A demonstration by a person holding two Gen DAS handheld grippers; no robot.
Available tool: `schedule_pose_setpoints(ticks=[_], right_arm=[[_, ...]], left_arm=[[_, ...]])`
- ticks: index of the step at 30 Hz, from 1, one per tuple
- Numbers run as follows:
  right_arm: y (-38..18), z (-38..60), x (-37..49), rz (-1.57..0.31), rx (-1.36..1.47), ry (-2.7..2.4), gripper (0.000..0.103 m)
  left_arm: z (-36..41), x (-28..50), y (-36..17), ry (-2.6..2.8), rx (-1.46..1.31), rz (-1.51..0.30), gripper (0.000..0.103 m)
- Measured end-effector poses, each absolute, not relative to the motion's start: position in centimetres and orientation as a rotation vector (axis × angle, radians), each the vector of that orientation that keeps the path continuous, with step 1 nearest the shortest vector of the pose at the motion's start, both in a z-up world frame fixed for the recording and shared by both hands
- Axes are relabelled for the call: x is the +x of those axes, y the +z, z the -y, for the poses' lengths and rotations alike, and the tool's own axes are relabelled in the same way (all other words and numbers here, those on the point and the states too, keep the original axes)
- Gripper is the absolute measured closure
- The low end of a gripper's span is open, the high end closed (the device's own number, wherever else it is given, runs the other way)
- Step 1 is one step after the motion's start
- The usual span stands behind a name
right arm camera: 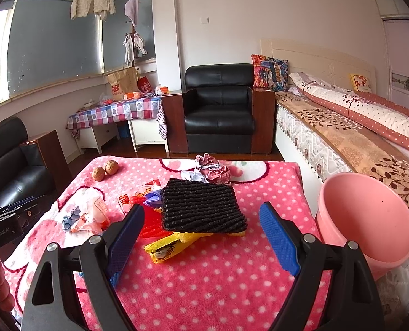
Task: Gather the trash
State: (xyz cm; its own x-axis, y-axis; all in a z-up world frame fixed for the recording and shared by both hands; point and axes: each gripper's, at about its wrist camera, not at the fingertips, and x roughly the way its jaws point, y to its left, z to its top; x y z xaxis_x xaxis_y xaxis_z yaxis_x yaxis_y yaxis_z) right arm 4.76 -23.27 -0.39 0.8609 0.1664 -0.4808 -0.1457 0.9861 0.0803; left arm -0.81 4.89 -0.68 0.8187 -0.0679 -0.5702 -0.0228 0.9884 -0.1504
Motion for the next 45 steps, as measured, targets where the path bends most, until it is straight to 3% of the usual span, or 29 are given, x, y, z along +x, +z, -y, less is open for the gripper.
schedule_pose_setpoints(ticks=[29, 34, 39, 45], right_arm=[[-2.6, 21.4, 8.0, -0.605, 0.023, 0.206, 0.019], [-2.4, 21.0, 8.3, -0.604, 0.007, 0.208, 0.019], [-2.4, 20.7, 9.0, -0.609, -0.007, 0.207, 0.020], [-3.3, 20.1, 9.9, -0.667, -0.044, 0.213, 0.047]], left_arm=[[-8.1, 4.9, -5.9, -0.041, -0.146, -0.843, 0.057], [-8.2, 5.4, -6.5, -0.023, -0.154, -0.887, 0.093], [-9.0, 5.1, -6.7, -0.009, -0.197, -0.895, 0.096], [-8.6, 4.0, -5.5, -0.025, -0.188, -0.863, 0.097]])
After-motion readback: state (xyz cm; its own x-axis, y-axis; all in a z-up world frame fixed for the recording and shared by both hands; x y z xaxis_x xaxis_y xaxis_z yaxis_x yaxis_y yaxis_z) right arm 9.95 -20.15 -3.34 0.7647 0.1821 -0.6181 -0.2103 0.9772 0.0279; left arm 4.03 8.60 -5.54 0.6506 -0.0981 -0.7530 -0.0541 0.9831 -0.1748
